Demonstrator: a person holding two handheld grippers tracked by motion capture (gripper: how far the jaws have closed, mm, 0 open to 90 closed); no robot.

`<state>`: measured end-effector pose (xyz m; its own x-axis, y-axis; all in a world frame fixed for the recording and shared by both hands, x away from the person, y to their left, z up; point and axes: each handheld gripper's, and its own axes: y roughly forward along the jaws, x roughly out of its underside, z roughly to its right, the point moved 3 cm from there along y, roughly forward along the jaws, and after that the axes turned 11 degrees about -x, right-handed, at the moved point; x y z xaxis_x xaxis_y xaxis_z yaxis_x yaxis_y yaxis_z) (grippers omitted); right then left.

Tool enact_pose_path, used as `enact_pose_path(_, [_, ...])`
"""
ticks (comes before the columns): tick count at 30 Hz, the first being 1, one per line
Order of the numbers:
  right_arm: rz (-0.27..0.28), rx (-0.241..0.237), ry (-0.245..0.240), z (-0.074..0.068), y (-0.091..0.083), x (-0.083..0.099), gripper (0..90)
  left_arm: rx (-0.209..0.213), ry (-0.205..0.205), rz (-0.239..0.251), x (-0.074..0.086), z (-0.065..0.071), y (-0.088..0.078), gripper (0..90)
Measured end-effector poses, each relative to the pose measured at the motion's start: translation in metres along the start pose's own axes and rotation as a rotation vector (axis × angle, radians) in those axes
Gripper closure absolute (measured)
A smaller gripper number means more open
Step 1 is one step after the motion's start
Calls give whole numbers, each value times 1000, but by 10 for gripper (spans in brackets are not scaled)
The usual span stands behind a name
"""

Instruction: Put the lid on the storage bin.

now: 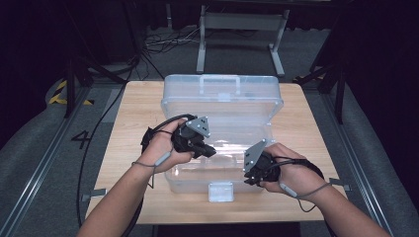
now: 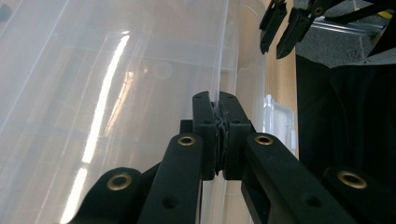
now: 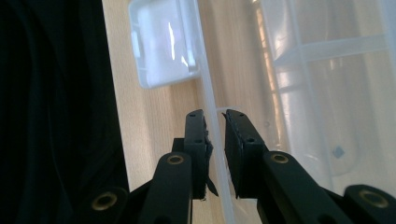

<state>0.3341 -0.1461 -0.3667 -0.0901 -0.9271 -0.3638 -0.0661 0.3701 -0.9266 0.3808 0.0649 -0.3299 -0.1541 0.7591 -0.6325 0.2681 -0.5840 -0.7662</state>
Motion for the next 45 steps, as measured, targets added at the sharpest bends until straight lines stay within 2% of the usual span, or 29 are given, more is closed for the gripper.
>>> enact_pose_path(9, [56, 2, 11, -3, -18, -1, 867, 2, 0, -2, 0, 0, 0, 876])
enact_pose_path(15, [103, -5, 67, -4, -32, 0, 900, -3, -4, 4, 1, 1, 0, 875])
enact_pose_path(21, [226, 23, 92, -3, -47, 1, 900, -4, -3, 2, 2, 1, 0, 875])
enact_pose_path(26, [276, 38, 109, -1, -53, 4, 900, 1, -9, 6, 2, 2, 1, 875])
enact_pose_path(30, [313, 56, 138, 1, -58, 7, 900, 2, -10, 13, 3, 2, 1, 876])
enact_pose_path(34, [395, 82, 176, 4, -64, 12, 900, 11, -9, 17, 3, 1, 1, 875])
enact_pose_path(35, [395, 82, 176, 4, -64, 12, 900, 11, -9, 17, 3, 1, 1, 875])
enact_pose_path(36, [446, 100, 196, 6, -67, 16, 900, 9, -9, 17, 3, 1, 1, 875])
enact_pose_path(37, [446, 100, 196, 6, -67, 16, 900, 9, -7, 17, 3, 1, 1, 875])
enact_pose_path(42, [554, 152, 248, 12, -76, 25, 900, 9, -12, 26, 4, 2, 1, 874])
enact_pose_path(45, [578, 164, 263, 15, -79, 29, 900, 10, -14, 30, 5, 2, 1, 874])
